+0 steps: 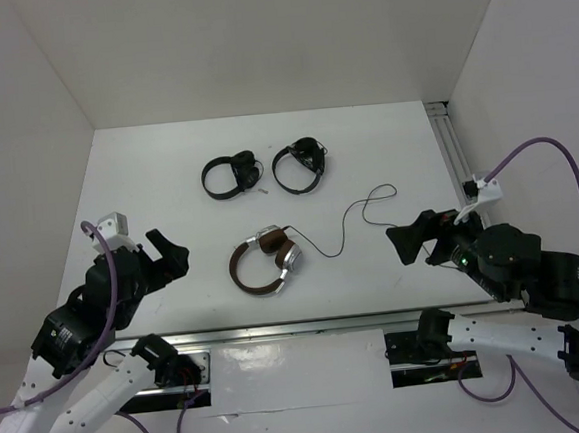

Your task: Wrap the headphones

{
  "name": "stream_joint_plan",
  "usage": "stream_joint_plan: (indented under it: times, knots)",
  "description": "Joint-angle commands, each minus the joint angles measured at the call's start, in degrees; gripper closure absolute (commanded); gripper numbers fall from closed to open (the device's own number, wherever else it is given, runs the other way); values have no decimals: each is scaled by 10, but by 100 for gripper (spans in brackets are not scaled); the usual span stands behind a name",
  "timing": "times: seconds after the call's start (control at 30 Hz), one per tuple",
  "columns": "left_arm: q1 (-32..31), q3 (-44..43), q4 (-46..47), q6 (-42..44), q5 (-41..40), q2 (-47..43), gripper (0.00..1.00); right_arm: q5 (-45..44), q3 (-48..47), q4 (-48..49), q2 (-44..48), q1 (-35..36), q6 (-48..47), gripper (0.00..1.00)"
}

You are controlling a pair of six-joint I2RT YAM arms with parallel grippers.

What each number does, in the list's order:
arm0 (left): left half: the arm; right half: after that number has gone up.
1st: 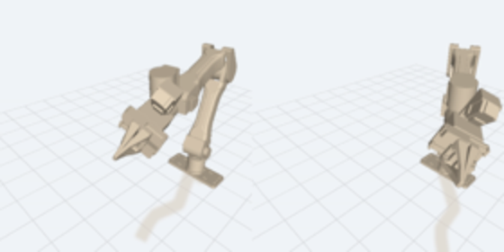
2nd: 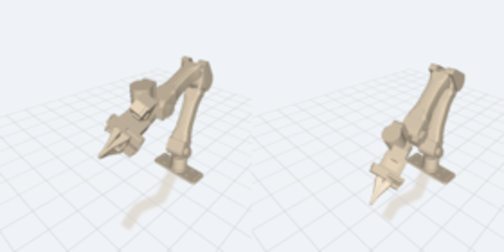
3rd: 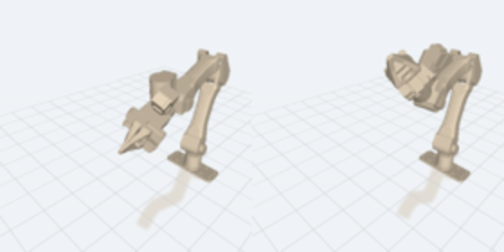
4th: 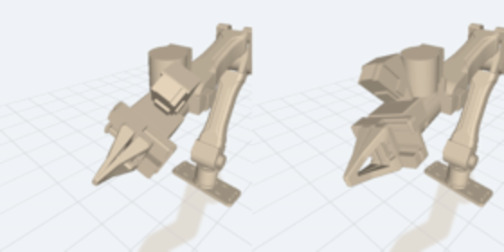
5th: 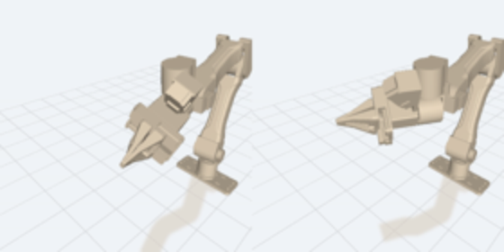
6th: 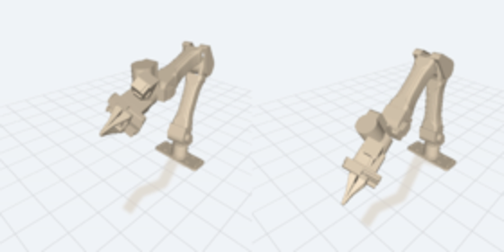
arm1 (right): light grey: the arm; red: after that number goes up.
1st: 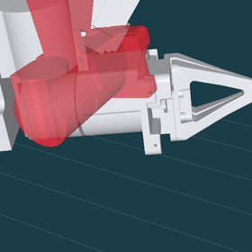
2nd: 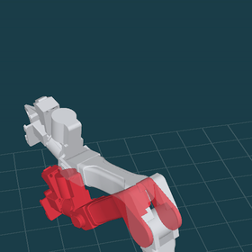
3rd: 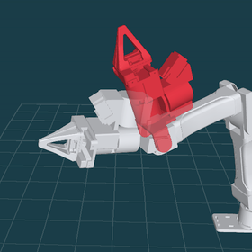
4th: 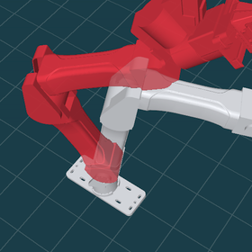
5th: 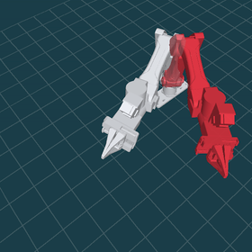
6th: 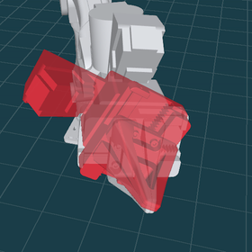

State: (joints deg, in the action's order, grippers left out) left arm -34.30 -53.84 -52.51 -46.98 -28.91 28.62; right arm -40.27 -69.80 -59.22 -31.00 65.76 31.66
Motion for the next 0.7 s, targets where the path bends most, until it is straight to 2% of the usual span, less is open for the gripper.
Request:
stream_joint_plan:
  times: [0.0, 0.1, 0.2, 0.3, 0.37, 0.47, 0.67]
  knots:
    - [3, -3, 8, -13, -12, -5, 0, -6, -7, 16, -12, 4, -5, 0]
    - [3, -3, 8, -13, -18, 0, 0, -1, -7, 2, -25, 4, -5, 0]
    - [3, -8, -4, -34, -27, 15, 0, 24, 23, 43, -25, 4, -5, 0]
    - [3, -1, -13, -92, -9, 43, 0, 21, 28, 59, -32, 4, -22, 0]
    - [3, 46, 17, -122, 50, 61, 0, 7, 35, 59, -56, 4, -9, 0]
    - [3, 130, 93, -164, 83, 103, 0, -13, 41, 59, -107, 4, 2, 0]
    - [3, 210, 201, -202, 102, 208, 0, 60, 81, 140, -170, 4, -5, 0]
